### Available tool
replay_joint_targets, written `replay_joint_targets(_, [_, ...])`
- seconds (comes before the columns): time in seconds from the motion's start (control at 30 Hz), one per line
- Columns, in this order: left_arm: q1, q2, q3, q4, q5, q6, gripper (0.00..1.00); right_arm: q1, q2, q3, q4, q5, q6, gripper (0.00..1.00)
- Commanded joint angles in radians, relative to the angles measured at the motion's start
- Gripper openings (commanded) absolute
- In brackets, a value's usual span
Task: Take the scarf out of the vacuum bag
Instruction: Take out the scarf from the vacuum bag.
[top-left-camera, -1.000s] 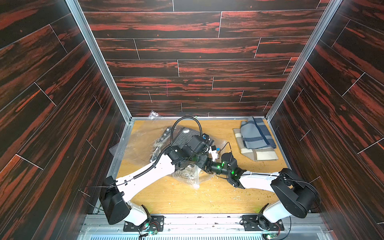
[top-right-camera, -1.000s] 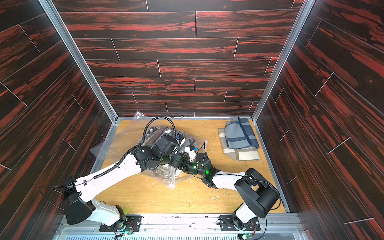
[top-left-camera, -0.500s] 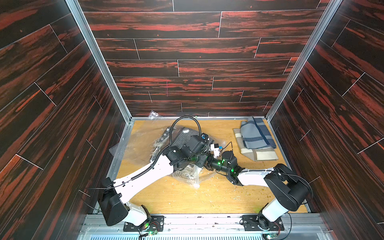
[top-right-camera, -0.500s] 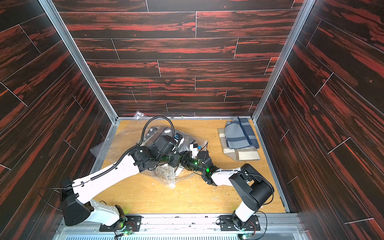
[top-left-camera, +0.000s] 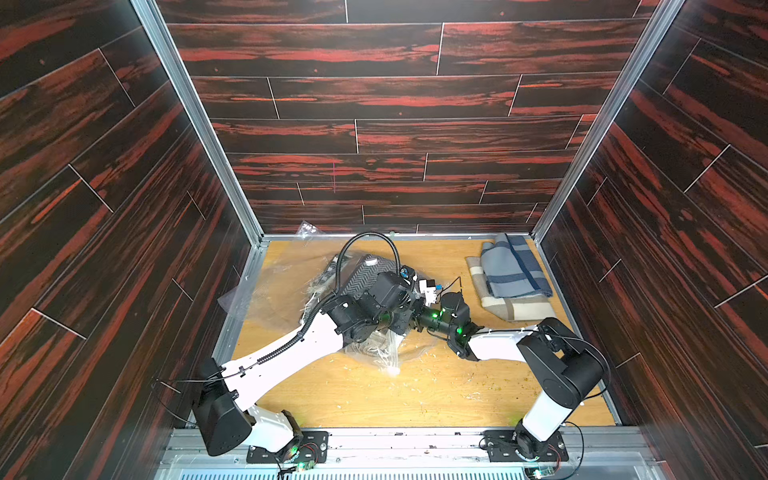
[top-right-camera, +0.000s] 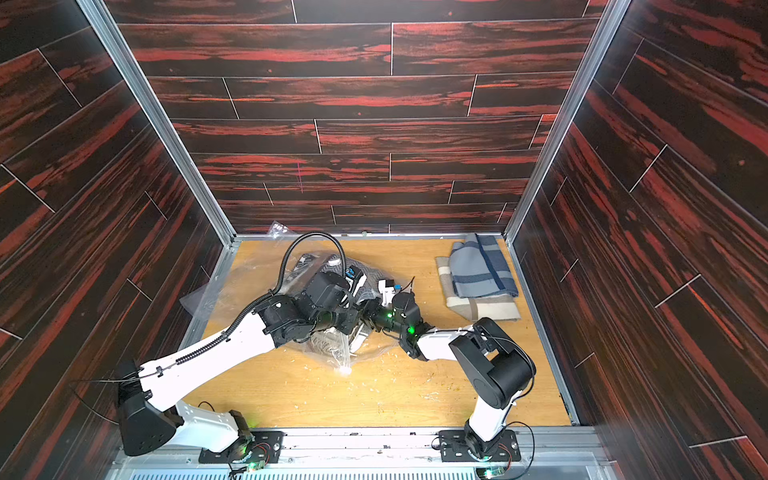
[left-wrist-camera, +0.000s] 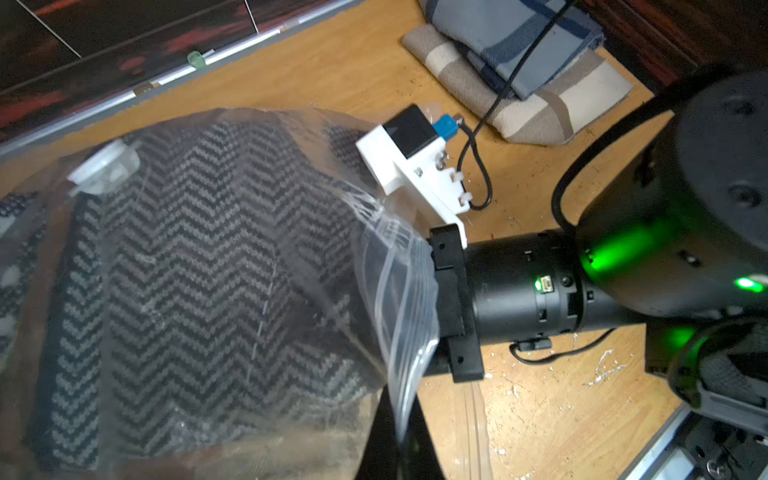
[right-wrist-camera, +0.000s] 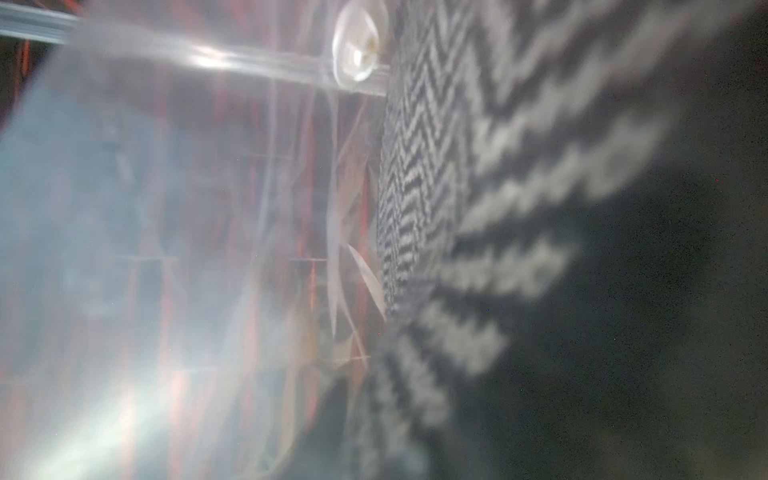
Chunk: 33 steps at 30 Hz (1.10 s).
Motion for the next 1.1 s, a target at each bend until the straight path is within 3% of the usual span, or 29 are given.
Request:
replay_joint_targets(0.0, [-0.006, -0.043, -0.008, 0.05, -0.031, 0.007, 0.0, -0.005, 0.005, 0.019, -0.006, -0.01, 0.005, 0.18])
replay_joint_targets(0.13, [-0.004, -0.038, -0.006, 0.06, -0.073, -0.013, 0.0, -0.003, -0.03, 0.014, -0.041, -0.01, -0.02, 0.05])
replay_joint_targets(0.27, [-0.002, -0.02, 0.005, 0.06, -0.107, -0.026, 0.0, -0.003, -0.096, 0.017, -0.139, 0.005, -0.081, 0.0])
replay_joint_targets(0.5, [0.025, 0.029, 0.031, 0.068, -0.13, -0.055, 0.0, -0.004, -0.175, 0.028, -0.284, 0.021, -0.152, 0.0])
replay_joint_targets(1.07, [0.187, 0.207, 0.166, 0.084, -0.034, -0.092, 0.0, -0.003, -0.345, 0.12, -0.755, 0.062, -0.358, 0.0])
